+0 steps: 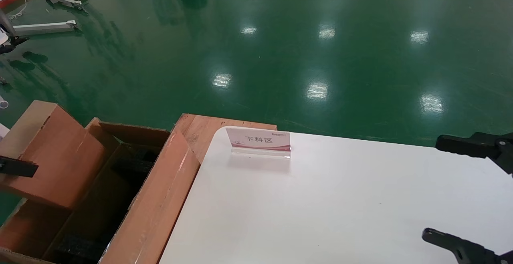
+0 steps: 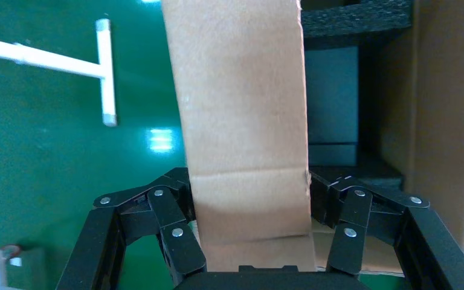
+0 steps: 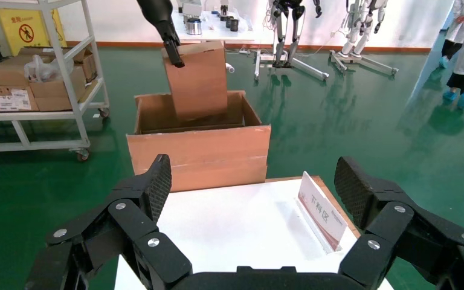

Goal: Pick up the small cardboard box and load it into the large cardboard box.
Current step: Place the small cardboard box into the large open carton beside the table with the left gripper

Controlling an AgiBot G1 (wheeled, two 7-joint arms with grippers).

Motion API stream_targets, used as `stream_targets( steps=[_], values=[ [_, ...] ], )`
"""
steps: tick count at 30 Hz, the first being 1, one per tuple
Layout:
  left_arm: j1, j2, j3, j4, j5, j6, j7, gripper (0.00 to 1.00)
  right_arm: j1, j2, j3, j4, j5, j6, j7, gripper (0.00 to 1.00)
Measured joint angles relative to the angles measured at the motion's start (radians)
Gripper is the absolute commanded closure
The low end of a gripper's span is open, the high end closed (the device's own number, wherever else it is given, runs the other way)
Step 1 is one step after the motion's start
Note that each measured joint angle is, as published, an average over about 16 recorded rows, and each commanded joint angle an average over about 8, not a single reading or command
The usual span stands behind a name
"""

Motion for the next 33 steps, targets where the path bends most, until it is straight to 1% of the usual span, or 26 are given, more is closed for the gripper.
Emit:
stream_targets(
  steps=[4, 8, 33],
  values=[
    [0.024, -0.031, -0.05, -0.031, 0.038, 0.004, -0.004, 1.0, 0.0, 0.0, 0.0, 0.0, 0.0, 0.0, 0.0, 0.0],
    [0.044, -0.042, -0.073, -0.036, 0.048, 0.004, 0.005, 1.0, 0.0, 0.0, 0.0, 0.0, 0.0, 0.0, 0.0, 0.0],
    [0.174, -0.054, -0.114, 0.01, 0.054, -0.06, 0.05, 1.0, 0.0, 0.001, -0.002, 0.0, 0.001, 0.001, -0.001, 0.0]
  ],
)
